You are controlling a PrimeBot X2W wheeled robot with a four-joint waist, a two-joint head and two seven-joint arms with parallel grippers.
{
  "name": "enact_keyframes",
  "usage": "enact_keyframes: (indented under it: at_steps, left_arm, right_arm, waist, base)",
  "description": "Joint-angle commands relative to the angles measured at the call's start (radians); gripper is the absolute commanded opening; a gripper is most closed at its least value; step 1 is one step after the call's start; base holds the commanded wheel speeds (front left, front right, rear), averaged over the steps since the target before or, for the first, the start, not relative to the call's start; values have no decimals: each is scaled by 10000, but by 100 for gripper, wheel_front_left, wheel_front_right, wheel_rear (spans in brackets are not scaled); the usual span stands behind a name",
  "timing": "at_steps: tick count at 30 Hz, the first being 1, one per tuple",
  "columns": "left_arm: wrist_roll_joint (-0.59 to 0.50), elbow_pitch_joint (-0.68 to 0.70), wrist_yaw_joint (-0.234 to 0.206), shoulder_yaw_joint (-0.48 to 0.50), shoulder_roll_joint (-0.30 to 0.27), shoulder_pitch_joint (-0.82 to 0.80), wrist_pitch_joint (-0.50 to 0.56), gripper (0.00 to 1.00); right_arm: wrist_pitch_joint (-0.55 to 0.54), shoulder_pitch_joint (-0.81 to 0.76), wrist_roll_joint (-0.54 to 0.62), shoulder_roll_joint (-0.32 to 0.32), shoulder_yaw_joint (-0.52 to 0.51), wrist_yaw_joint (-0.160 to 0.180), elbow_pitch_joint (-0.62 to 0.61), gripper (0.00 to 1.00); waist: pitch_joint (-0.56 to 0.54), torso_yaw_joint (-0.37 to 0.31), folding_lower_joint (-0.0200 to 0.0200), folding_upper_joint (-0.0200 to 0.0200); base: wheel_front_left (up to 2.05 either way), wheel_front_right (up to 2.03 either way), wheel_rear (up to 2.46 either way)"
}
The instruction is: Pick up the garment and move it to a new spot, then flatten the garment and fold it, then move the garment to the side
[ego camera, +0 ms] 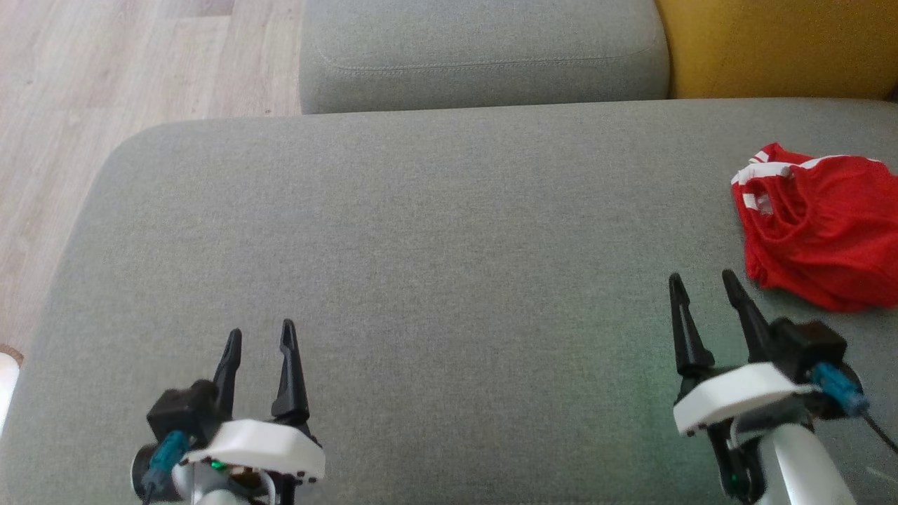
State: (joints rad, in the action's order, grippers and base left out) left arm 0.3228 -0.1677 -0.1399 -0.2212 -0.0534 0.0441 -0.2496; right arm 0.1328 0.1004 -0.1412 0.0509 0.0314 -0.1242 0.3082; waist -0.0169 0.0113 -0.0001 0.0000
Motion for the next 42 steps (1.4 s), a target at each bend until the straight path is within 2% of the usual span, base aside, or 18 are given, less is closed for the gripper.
enact_keyframes:
  at_steps: [1,9,26,27,32,42]
  left_arm:
    - [-48,242,27,244,-21,-198,-122,100]
    - [-38,179,8,254,-13,-50,-122,100]
    - [-86,-32,28,62,-92,-165,-80,100]
    - [-24,-332,1,-234,-21,307,18,0]
    - [68,-1009,16,-237,-6,581,50,0]
    - [1028,-992,207,-15,-32,433,280,0]
  right_arm:
    - [109,283,-106,-4,281,-65,-428,100]
    - [173,-394,-423,-5,435,-65,-639,100]
    - [35,-418,-359,-6,442,-65,-806,100]
    - [22,-721,-350,-27,211,0,-393,0]
    - [3,-1021,-451,-38,225,1,299,0]
    - [-167,-943,-1491,-27,114,-3,231,0]
  waist:
    - [-6,4,1,0]
    - [-47,13,1,0]
    - [14,68,1,0]
    - [13,70,1,0]
    - [15,69,1,0]
    - [28,56,1,0]
  base:
    - [0,0,0]
    - [0,0,0]
    - [0,0,0]
    - [0,0,0]
    - [0,0,0]
    - [0,0,0]
